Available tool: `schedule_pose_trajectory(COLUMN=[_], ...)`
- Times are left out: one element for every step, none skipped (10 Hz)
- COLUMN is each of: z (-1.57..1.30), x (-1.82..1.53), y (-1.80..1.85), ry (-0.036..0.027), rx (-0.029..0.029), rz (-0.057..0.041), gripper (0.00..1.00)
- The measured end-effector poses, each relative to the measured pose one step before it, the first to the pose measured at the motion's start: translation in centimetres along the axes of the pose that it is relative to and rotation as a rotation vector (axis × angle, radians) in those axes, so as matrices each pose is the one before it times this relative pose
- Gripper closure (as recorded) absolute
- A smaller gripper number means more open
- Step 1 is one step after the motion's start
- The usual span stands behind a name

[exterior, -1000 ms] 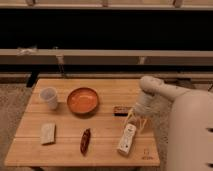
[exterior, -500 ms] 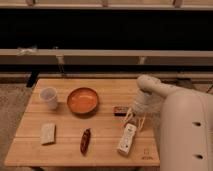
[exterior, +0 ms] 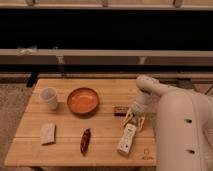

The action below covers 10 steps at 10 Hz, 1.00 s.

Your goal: Stand the bottle upright

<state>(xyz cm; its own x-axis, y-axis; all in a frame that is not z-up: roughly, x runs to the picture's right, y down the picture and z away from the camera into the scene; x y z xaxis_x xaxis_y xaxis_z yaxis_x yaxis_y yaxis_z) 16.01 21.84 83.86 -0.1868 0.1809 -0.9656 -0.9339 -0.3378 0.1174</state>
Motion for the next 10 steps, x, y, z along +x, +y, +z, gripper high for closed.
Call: schedule_pose_trajectory(z=[-0.018,-0.128,-0.219,-0.280,-0.448,-0.308,-0.454,-0.412,-0.714,-0.624], x=[0.044,0.086,0.106,0.148,0.211,0.151,0.191,0.175,0.288,0.218], y=[-0.159,-0.283,-0.086,0.051,0.071,0.004,0.098,0.181,0.409,0.396], ry=[0.00662,0.00091,-0.00302,-0.00467,-0.00841,-0.00643,-0.01138,-0.01032,-0.02073,-0.01954], rx=[0.00374,0.00209,0.00158,0.00379,0.00554,0.00430,0.00483,0.00479,0.01132,0.01180], rz=[0.00969,0.01169,0.00400,0.00053,-0.00094,-0.00053,-0.00175,-0.00291,-0.00482,-0.00324], gripper=[0.41,0.53,0.61,0.70,0.82,0.91,0.98,1.00,1.00,1.00])
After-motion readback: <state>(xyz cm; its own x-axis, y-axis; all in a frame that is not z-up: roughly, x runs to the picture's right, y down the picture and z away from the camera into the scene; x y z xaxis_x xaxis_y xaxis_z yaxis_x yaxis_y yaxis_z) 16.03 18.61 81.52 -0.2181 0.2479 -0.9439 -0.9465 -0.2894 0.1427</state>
